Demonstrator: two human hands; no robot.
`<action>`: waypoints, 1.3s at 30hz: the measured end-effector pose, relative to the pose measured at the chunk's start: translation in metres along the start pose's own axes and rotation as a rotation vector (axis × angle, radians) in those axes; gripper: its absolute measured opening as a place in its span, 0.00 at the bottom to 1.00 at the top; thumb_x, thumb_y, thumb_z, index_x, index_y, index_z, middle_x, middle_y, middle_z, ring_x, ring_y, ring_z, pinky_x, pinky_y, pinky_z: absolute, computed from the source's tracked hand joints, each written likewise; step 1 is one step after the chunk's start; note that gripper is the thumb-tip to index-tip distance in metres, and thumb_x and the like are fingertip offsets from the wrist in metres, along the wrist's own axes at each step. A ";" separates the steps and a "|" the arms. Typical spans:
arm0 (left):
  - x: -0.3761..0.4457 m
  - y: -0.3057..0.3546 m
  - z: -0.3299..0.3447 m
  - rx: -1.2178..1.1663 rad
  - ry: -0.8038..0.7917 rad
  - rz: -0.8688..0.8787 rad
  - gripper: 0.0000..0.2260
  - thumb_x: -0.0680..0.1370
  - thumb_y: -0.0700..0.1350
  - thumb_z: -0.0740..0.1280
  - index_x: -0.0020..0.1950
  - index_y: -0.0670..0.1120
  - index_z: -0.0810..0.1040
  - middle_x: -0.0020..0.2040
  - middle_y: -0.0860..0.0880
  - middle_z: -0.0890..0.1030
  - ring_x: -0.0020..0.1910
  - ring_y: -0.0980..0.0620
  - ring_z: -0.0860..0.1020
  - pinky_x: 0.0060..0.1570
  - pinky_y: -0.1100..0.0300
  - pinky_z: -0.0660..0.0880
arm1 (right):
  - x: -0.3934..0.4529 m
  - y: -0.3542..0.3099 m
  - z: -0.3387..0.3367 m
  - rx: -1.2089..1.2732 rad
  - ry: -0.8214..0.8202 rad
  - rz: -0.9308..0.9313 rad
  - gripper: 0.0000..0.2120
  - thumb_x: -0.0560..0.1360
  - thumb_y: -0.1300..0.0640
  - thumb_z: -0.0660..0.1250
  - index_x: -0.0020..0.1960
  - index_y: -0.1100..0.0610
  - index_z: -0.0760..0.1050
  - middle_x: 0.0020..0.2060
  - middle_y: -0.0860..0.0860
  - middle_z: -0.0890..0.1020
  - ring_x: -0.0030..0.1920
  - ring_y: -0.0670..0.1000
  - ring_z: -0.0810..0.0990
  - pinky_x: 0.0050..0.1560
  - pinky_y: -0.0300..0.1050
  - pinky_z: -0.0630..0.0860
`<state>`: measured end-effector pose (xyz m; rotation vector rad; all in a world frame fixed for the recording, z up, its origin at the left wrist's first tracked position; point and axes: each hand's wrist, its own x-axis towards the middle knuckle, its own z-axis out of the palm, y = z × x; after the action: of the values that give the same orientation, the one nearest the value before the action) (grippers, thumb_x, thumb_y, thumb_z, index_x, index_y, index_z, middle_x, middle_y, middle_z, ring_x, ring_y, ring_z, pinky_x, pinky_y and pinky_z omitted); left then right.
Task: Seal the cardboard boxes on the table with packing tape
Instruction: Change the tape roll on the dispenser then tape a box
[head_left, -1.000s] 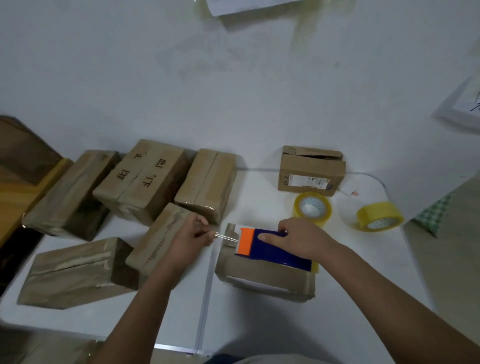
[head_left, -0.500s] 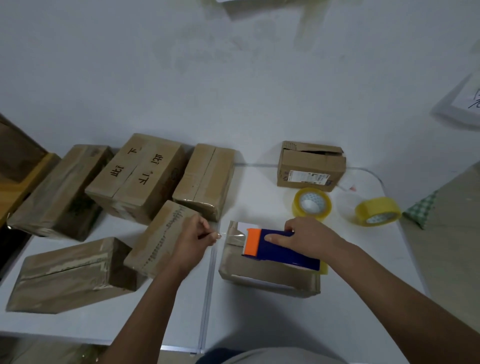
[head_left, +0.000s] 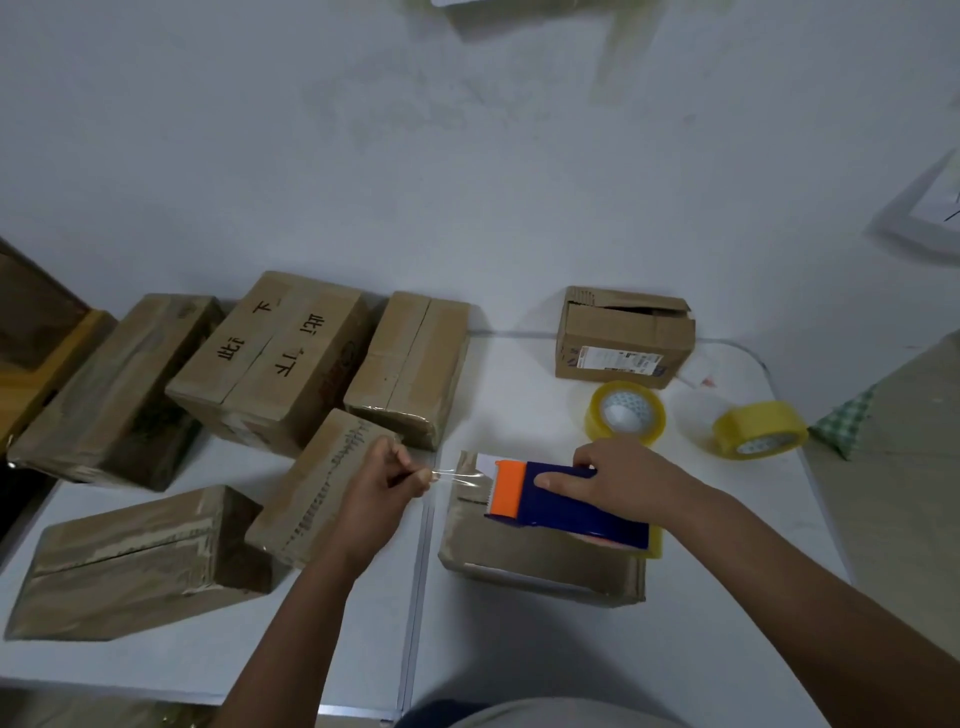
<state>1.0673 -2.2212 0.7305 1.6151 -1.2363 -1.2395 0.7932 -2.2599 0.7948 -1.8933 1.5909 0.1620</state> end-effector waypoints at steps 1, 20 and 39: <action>0.001 -0.001 -0.001 -0.004 -0.007 -0.008 0.08 0.79 0.40 0.69 0.48 0.43 0.69 0.45 0.42 0.81 0.48 0.49 0.81 0.50 0.56 0.75 | 0.000 0.000 0.001 0.014 -0.002 0.000 0.30 0.74 0.29 0.58 0.55 0.54 0.77 0.47 0.50 0.81 0.44 0.47 0.79 0.45 0.40 0.76; 0.018 -0.052 0.007 0.119 -0.010 -0.153 0.07 0.78 0.42 0.70 0.53 0.48 0.75 0.47 0.50 0.83 0.49 0.54 0.81 0.49 0.59 0.75 | 0.004 0.021 0.013 -0.188 0.064 0.071 0.28 0.73 0.26 0.55 0.47 0.51 0.75 0.41 0.46 0.79 0.40 0.46 0.78 0.47 0.45 0.78; 0.031 -0.056 0.034 0.404 -0.101 -0.207 0.10 0.83 0.42 0.63 0.64 0.47 0.74 0.62 0.46 0.78 0.57 0.50 0.78 0.55 0.54 0.77 | 0.002 0.016 0.020 -0.179 0.181 0.047 0.27 0.73 0.27 0.57 0.44 0.52 0.76 0.37 0.47 0.78 0.38 0.47 0.77 0.38 0.41 0.72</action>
<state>1.0508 -2.2363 0.6620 2.0331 -1.4843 -1.2665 0.7853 -2.2517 0.7720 -2.0565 1.7945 0.1619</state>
